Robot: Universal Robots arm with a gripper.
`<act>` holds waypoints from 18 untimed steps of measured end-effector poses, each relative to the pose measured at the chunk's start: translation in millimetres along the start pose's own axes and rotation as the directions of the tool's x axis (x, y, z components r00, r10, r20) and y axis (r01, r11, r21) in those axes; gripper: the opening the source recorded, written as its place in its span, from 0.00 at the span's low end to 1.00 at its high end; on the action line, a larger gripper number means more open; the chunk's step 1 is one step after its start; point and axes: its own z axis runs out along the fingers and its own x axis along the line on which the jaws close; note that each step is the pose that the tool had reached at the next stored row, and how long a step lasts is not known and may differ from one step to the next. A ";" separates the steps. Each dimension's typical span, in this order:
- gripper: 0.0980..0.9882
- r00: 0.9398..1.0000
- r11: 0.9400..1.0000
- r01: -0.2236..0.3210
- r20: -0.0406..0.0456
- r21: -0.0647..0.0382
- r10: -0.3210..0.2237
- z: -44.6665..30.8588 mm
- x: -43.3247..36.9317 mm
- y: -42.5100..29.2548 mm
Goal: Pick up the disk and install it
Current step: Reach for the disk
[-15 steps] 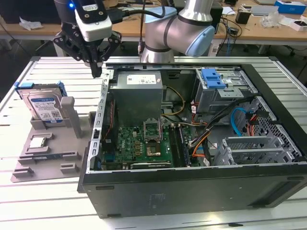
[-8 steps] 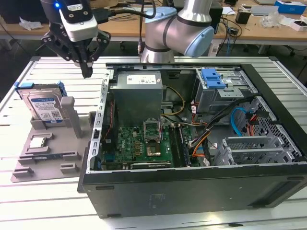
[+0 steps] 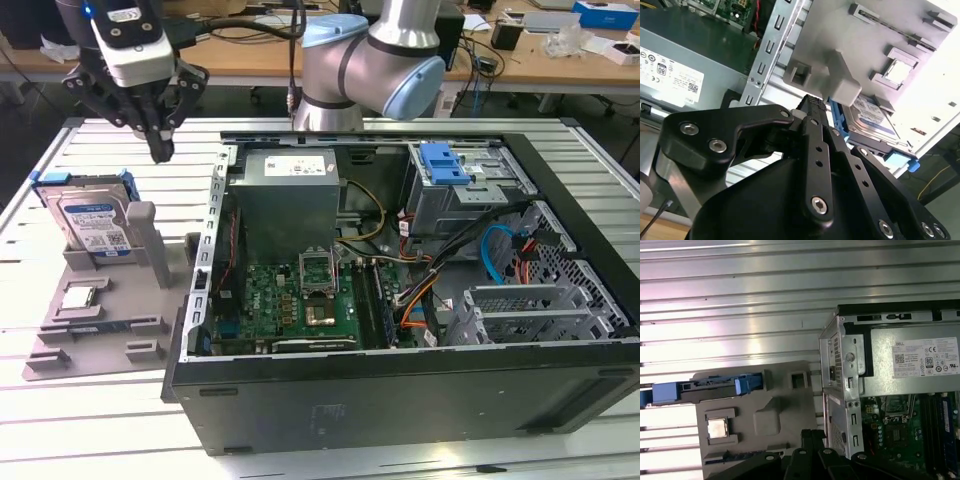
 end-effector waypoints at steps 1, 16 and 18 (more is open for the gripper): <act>0.01 1.000 1.000 0.000 0.000 0.000 0.000 -0.1 2.3 -0.2; 0.01 1.000 1.000 0.000 0.000 0.000 0.000 -0.9 33.6 -2.5; 0.01 1.000 1.000 0.000 0.000 0.000 0.000 -1.0 38.0 -2.8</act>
